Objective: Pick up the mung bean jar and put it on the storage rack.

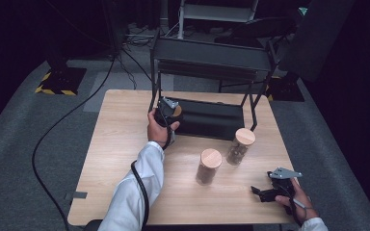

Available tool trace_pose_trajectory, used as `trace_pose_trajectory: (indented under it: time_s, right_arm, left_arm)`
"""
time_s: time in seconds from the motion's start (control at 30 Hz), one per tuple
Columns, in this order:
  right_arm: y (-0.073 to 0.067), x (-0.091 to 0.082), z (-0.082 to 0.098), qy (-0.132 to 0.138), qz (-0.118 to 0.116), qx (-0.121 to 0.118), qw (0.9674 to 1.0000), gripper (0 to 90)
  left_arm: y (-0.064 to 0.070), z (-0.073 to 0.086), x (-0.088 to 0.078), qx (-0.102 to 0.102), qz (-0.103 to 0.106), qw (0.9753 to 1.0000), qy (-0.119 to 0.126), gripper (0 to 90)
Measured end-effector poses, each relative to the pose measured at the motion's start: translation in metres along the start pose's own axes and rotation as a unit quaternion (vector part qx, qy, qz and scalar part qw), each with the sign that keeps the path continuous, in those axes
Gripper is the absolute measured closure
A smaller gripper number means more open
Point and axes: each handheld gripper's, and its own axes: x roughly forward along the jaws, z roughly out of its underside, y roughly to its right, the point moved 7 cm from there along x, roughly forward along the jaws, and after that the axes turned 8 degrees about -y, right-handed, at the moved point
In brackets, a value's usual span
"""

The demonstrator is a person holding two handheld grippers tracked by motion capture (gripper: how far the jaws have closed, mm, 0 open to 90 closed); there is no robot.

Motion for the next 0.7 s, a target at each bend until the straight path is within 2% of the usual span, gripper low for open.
trace_pose_trajectory:
  time_s: [0.17,0.4,0.7]
  right_arm:
    - [0.0,0.0,0.0,0.0,0.0,0.0,1.0,0.0]
    - [0.0,0.0,0.0,0.0,0.0,0.0,1.0,0.0]
    - [0.0,0.0,0.0,0.0,0.0,0.0,1.0,0.0]
  left_arm:
    - [0.0,-0.002,0.004,0.003,-0.004,1.0,-0.004,25.1]
    - [-0.001,0.002,0.009,-0.008,-0.005,0.9999,-0.01,25.1]
    - [-0.002,0.005,0.016,-0.012,-0.001,0.9997,-0.019,25.0]
